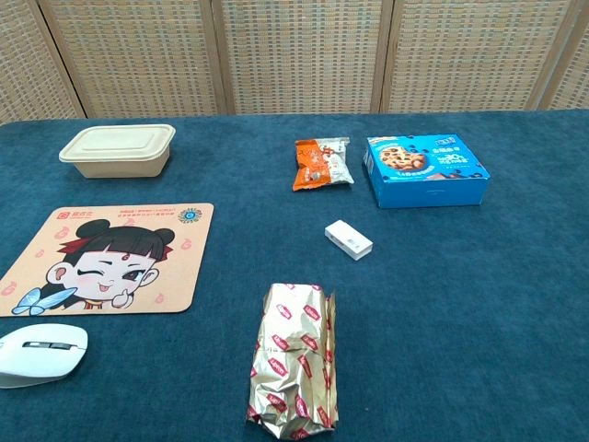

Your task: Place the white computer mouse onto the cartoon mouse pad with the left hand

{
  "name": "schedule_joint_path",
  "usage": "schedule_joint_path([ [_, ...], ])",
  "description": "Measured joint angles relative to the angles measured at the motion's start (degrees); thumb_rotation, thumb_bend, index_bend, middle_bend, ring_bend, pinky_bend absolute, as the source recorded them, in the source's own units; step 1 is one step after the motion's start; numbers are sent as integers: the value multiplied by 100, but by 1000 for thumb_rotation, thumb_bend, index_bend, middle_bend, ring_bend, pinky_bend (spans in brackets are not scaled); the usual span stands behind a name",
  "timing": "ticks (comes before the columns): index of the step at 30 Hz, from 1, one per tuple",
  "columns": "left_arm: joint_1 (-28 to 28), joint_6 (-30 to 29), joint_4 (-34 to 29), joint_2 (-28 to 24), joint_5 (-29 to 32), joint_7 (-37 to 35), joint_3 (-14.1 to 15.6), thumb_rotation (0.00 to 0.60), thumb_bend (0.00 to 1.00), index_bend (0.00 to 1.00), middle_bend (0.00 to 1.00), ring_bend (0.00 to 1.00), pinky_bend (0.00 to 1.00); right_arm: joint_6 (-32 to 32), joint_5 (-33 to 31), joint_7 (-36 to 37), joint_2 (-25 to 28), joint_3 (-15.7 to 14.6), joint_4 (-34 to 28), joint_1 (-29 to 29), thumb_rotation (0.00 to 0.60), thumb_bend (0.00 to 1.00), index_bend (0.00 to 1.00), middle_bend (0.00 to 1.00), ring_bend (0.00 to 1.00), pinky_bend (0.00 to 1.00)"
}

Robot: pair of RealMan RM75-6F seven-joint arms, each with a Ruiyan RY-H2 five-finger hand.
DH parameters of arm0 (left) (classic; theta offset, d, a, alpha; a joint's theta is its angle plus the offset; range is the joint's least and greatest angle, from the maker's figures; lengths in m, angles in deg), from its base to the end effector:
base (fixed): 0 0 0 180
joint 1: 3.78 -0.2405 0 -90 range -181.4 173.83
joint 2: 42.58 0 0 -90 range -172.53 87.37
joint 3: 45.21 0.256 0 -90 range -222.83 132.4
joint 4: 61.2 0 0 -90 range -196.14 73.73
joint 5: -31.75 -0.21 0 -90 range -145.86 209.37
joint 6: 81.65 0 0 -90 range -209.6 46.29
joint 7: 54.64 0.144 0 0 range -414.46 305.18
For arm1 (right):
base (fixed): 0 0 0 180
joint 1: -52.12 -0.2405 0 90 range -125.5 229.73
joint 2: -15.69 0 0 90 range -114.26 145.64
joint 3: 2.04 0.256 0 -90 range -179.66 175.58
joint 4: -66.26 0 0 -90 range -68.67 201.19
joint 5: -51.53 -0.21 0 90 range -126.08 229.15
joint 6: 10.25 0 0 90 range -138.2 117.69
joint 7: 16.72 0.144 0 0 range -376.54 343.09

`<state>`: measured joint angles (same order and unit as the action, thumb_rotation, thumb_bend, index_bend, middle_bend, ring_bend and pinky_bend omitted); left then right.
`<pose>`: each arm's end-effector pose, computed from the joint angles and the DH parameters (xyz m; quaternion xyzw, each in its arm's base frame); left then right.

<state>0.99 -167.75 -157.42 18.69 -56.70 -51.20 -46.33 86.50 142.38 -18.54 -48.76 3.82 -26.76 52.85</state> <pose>-0.2975 0.1732 0.1645 -0.6178 -0.3689 -0.3806 0.5809 -0.2983 -0.1581 0.1858 0.5503 -0.3167 0.4450 0.6316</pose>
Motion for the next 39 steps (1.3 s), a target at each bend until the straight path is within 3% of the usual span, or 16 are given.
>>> schedule_joint_path([
  [12,0,13,-7,57,-211,140,107,600,0,0,0,0,1,-826,-327,-362,545,-239,-447,-83,600,0,0,0,0,0],
  [18,168,565,52,268,-412,302,353,600,0,0,0,0,81,-859,-406,-262,588,-232,-494,-99,600,0,0,0,0,0],
  [23,403,1373,207,783,-444,680,560,600,3,0,0,8,131,-842,-392,-129,625,-232,-488,-94,600,0,0,0,0,0],
  [28,605,1943,324,1319,-126,1153,592,600,14,0,0,13,132,-830,-421,42,668,-214,-471,-87,600,0,0,0,0,0],
  [35,745,2215,344,1730,357,1652,470,600,41,0,0,60,192,-879,-536,278,715,-169,-432,-100,600,0,0,0,0,0],
  [39,816,2356,281,1921,811,2110,368,600,64,87,86,143,268,-905,-572,317,728,-158,-423,-109,600,0,0,0,0,0],
])
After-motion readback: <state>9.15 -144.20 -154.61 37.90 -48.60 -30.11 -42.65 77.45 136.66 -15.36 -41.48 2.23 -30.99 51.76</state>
